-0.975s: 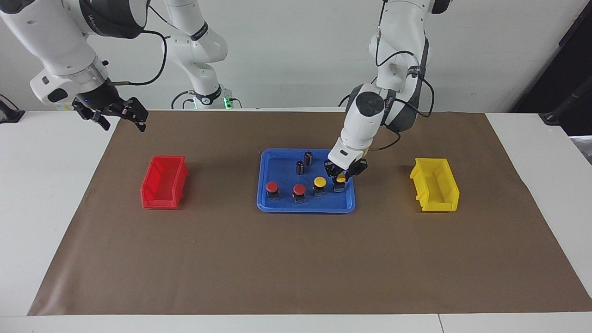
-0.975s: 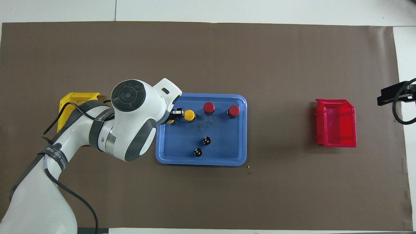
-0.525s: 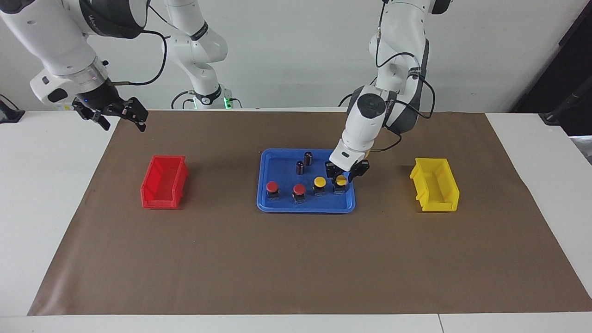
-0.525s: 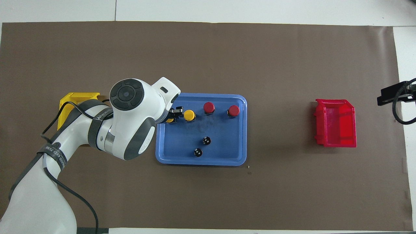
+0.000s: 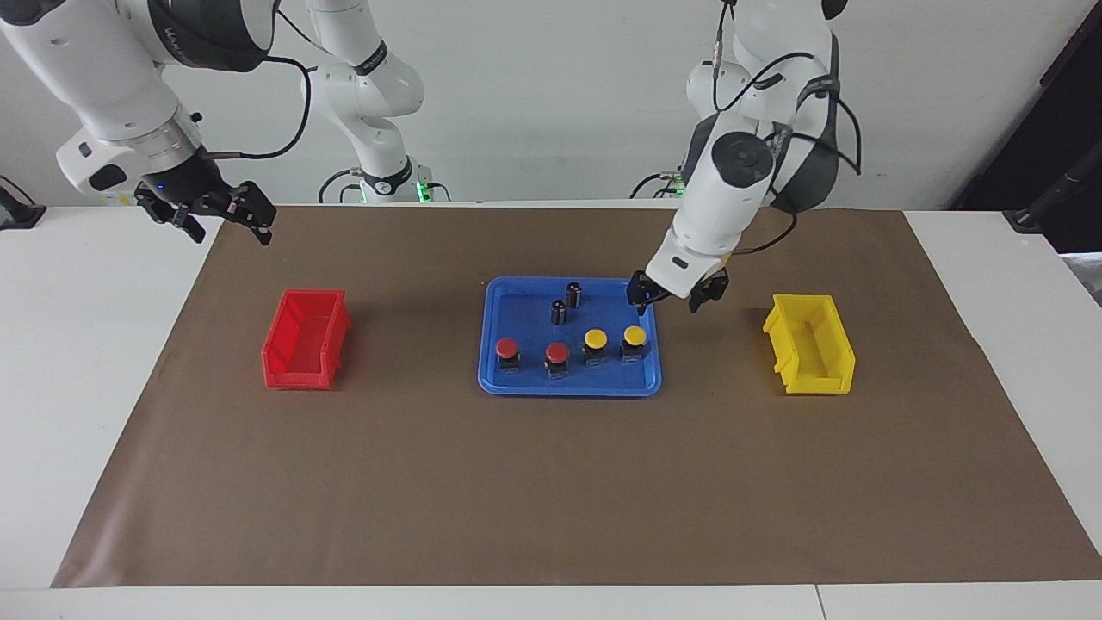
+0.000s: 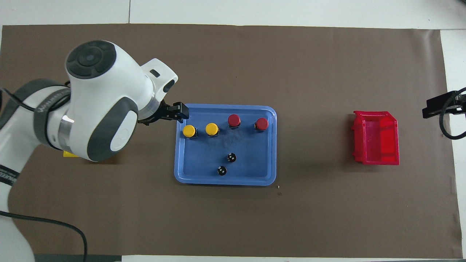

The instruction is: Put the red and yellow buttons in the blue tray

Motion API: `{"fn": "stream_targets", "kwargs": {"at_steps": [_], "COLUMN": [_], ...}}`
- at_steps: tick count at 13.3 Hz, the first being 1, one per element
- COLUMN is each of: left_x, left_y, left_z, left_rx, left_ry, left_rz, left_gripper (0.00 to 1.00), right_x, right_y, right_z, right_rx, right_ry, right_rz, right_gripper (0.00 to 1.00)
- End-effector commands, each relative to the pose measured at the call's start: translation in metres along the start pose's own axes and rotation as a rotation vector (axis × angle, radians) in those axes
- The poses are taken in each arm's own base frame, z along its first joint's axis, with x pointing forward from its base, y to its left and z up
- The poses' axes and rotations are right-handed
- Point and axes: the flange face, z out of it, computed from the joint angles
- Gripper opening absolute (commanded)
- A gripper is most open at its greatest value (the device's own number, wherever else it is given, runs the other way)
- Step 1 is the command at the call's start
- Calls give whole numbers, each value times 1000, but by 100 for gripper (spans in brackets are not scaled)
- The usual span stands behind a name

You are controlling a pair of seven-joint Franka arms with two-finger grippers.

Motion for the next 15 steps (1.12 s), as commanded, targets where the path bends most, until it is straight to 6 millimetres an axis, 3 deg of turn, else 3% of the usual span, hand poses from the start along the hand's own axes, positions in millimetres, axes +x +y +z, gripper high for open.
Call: {"fn": "stream_targets", "kwargs": {"at_steps": [1,3,6,8,10,12,15], "left_x": [9,7,1,-11,-11,-15,-18], "left_y": [-70,-123,-186,-212,-219,-244,-244], "left_z": [-66,-106,-123,-147,-150,-158,-157], "left_rx": [17,21,8,19,36,28,26], "left_ry": [32,-13,-50,-33,-23,0,-23], "left_rz": [7,127,69,56,78,57,61], "left_gripper": [100,100,100,100,100,100,100], "right_x": [-3,-3,-3,-3,-3,-3,-3], "right_y": [3,3,3,3,3,3,3], "right_z": [-3,-3,-3,-3,-2,-3,-2], "right_rx": [6,4,4,6,6,6,6], "right_ry": [16,16,16,16,14,16,14], "right_rz": [-22,-22,-24,-24,-24,-24,-24], "right_gripper": [100,100,100,100,100,100,100]}}
